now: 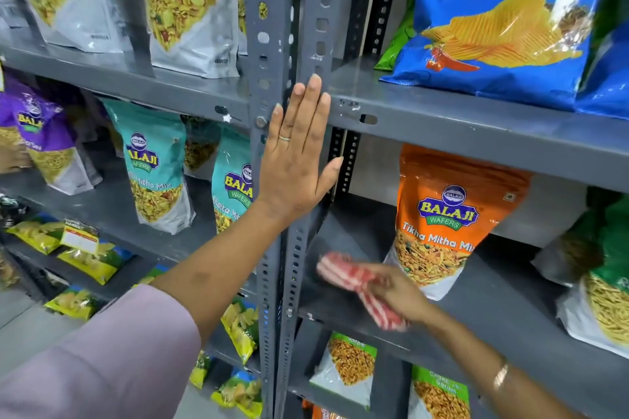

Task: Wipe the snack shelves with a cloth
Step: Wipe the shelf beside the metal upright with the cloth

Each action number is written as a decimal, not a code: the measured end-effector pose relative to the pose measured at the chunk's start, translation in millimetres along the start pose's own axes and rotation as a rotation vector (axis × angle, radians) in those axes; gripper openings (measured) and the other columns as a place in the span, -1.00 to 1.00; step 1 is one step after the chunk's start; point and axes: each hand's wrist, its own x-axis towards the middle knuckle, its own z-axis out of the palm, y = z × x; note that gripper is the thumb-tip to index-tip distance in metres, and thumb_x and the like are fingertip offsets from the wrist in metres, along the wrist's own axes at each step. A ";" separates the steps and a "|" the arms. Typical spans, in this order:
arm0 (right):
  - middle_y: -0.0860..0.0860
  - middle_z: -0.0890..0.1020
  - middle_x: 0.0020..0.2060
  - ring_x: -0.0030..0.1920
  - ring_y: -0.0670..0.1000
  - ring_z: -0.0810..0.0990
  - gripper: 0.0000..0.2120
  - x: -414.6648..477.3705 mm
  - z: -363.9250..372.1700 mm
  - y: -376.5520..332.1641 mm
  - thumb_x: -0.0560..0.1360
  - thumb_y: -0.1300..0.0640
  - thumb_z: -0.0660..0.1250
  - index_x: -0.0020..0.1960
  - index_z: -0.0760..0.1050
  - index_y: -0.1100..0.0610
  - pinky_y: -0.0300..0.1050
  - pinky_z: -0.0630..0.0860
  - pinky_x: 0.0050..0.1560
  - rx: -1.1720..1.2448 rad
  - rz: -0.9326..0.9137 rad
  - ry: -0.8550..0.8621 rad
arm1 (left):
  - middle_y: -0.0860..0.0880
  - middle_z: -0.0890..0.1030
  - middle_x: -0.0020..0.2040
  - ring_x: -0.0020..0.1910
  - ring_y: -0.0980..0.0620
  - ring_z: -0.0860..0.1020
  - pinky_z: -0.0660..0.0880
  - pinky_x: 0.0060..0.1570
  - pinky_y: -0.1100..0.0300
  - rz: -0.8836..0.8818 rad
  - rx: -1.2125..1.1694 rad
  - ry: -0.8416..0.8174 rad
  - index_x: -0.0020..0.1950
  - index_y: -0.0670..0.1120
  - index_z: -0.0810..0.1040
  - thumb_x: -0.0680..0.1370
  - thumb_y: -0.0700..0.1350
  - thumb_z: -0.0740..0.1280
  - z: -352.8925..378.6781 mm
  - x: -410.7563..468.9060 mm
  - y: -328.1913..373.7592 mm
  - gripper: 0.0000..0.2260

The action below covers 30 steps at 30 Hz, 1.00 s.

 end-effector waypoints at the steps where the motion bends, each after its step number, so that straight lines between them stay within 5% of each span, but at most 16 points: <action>1: -0.01 0.63 0.08 -0.02 -0.13 0.62 -0.64 14.6 -5.5 1.7 0.54 0.35 0.21 0.29 0.46 0.12 -0.13 0.52 0.18 -0.054 -0.006 0.089 | 0.09 -0.34 0.50 0.50 0.05 -0.20 -0.10 0.47 0.01 0.002 -0.001 -0.001 0.51 -0.04 -0.31 0.61 0.12 -0.10 0.0 -0.1 0.1 -0.42; 4: 0.15 0.51 0.31 0.22 0.14 0.55 -0.60 56.4 4.0 25.4 0.58 0.24 0.14 0.41 0.33 0.10 -0.08 0.40 0.28 -0.296 0.091 0.112 | 0.10 -0.35 0.49 0.50 0.06 -0.21 -0.11 0.47 0.01 0.002 -0.014 -0.011 0.52 -0.02 -0.27 0.61 0.12 -0.10 -0.5 -0.2 0.3 -0.44; 6: 0.11 0.20 0.50 0.49 0.15 0.19 -0.53 68.0 30.7 49.3 0.61 0.11 0.08 0.50 0.12 0.10 -0.10 0.09 0.47 -0.477 0.175 -0.006 | 0.11 -0.34 0.49 0.49 0.06 -0.21 -0.11 0.47 0.02 -0.002 -0.022 -0.012 0.52 -0.02 -0.26 0.61 0.12 -0.10 -0.6 -0.5 0.8 -0.44; 9: 0.03 -0.12 0.55 0.54 0.10 -0.18 -0.42 69.5 54.5 60.8 0.60 -0.12 -0.02 0.54 -0.12 0.01 0.05 -0.16 0.53 -0.596 0.234 0.044 | 0.10 -0.35 0.49 0.49 0.06 -0.22 -0.13 0.47 0.03 0.011 -0.023 -0.004 0.51 -0.03 -0.32 0.61 0.11 -0.09 0.5 -0.4 0.1 -0.42; 13: -0.04 -0.23 0.48 0.54 0.08 -0.21 -0.33 52.9 77.0 51.1 0.47 -0.29 -0.33 0.51 -0.24 -0.04 0.01 -0.09 0.54 -0.748 0.104 0.017 | 0.10 -0.36 0.48 0.49 0.06 -0.23 -0.15 0.46 0.04 0.003 -0.018 -0.015 0.50 -0.03 -0.33 0.60 0.11 -0.08 -1.4 0.2 0.9 -0.41; 15: -0.05 -0.07 0.47 0.50 0.06 -0.12 -0.32 34.0 89.6 46.3 0.47 -0.32 -0.42 0.50 -0.12 -0.06 0.03 0.16 0.51 -0.811 -0.049 0.042 | 0.10 -0.37 0.48 0.49 0.06 -0.23 -0.15 0.46 0.04 0.005 -0.009 -0.013 0.50 -0.04 -0.33 0.60 0.10 -0.07 -0.9 -1.1 0.7 -0.40; 17: -0.07 0.06 0.50 0.48 0.01 -0.07 -0.32 13.6 88.4 43.7 0.49 -0.32 -0.33 0.51 0.05 -0.07 0.00 0.22 0.47 -0.755 -0.131 0.012 | 0.09 -0.36 0.49 0.49 0.05 -0.22 -0.15 0.47 0.04 0.006 -0.005 -0.020 0.51 -0.05 -0.32 0.60 0.10 -0.07 -2.7 -0.2 0.8 -0.40; 19: -0.19 0.10 0.51 0.52 -0.07 0.00 -0.53 -4.8 80.8 51.8 0.59 -0.17 -0.06 0.48 0.09 -0.17 -0.09 0.16 0.48 -0.648 -0.127 -0.097 | 0.08 -0.34 0.50 0.50 0.04 -0.20 -0.14 0.47 0.03 0.006 -0.005 -0.019 0.51 -0.06 -0.30 0.61 0.09 -0.06 -3.3 -1.0 1.8 -0.40; 22: -0.33 0.41 0.27 0.30 -0.10 0.50 -0.42 -14.3 63.0 39.6 0.50 0.25 0.20 0.26 0.34 -0.41 -0.30 0.42 0.24 -0.336 -0.100 0.065 | 0.05 -0.32 0.51 0.50 0.03 -0.19 -0.12 0.47 0.03 0.009 0.007 -0.007 0.52 -0.08 -0.28 0.61 0.10 -0.07 -1.9 -1.7 2.4 -0.41; 24: -0.15 0.60 0.10 0.08 0.01 0.64 -0.53 4.3 48.8 19.1 0.52 0.33 0.23 0.21 0.51 -0.19 -0.24 0.51 0.11 -0.083 -0.045 0.247 | 0.05 -0.32 0.51 0.50 0.03 -0.19 -0.13 0.47 0.03 0.018 0.010 -0.002 0.52 -0.08 -0.27 0.61 0.10 -0.08 -2.3 0.0 2.2 -0.42; 27: 0.09 0.59 0.20 0.17 0.11 0.58 -0.62 60.7 24.1 9.6 0.54 0.28 0.21 0.35 0.40 0.11 -0.03 0.49 0.21 -0.132 0.078 0.500 | 0.07 -0.34 0.50 0.50 0.05 -0.21 -0.15 0.47 0.04 0.011 0.011 -0.014 0.53 -0.06 -0.22 0.59 0.07 0.02 -4.1 2.2 3.1 -0.38; 30: 0.23 0.16 0.50 0.50 0.21 0.14 -0.48 100.3 33.6 31.7 0.59 0.16 0.10 0.51 0.06 0.16 0.05 0.10 0.51 -0.418 0.239 0.317 | 0.06 -0.34 0.50 0.50 0.05 -0.22 -0.15 0.47 0.04 0.008 0.026 -0.034 0.51 -0.08 -0.14 0.60 0.09 -0.02 -4.9 2.8 4.0 -0.44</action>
